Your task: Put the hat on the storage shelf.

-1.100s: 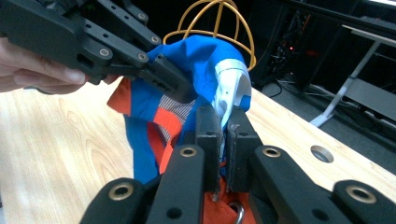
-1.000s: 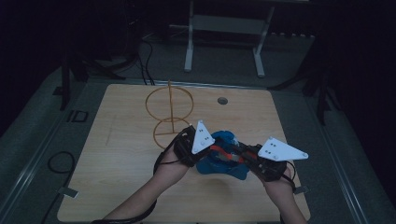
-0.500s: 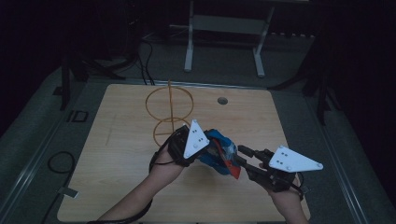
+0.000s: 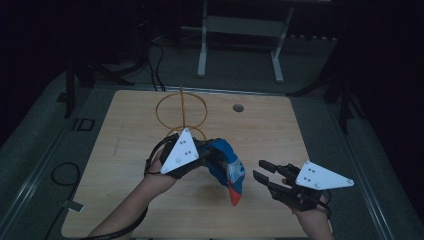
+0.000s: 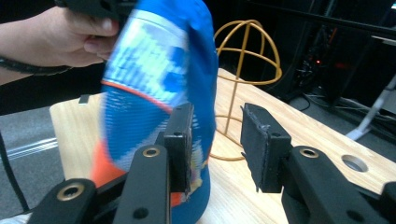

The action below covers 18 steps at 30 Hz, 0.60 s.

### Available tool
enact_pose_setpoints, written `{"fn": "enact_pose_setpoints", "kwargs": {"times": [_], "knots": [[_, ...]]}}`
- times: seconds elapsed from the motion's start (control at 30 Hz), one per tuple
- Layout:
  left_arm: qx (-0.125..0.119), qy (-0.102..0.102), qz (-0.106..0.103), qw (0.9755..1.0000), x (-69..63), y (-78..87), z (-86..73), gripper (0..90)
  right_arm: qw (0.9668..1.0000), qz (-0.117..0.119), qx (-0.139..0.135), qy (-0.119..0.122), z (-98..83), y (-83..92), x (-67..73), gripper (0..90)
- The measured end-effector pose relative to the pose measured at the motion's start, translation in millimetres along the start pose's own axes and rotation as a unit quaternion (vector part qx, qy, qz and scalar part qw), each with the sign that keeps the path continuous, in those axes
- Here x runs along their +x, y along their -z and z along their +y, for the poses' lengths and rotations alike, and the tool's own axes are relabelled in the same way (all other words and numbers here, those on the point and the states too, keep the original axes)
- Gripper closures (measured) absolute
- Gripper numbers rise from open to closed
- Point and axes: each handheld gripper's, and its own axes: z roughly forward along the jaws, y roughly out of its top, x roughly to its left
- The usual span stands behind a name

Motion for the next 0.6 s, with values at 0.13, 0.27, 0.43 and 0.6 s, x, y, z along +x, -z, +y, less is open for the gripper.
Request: {"fn": "enact_pose_setpoints", "kwargs": {"times": [0.13,0.27,0.43,0.6], "knots": [[-0.014,-0.003,-0.032,0.9994,3.1,7.7,-1.4,89.1,0.9999,0.017,-0.002,0.001,-0.6,-1.8,4.2,62.9],[-0.038,0.01,-0.063,0.9973,5.9,13.7,-4.6,89.0,0.9993,0.036,-0.004,0.004,0.2,-3.6,12.7,60.9],[-0.053,0.011,-0.088,0.9946,4.9,17.4,-5.2,89.0,0.9982,0.059,-0.004,0.01,0.0,-10.1,27.2,56.7],[-0.059,0.006,-0.099,0.9934,-1.2,16.2,-3.8,89.1,0.9976,0.068,0.0,0.012,-0.2,-22.1,34.4,51.0]]}}
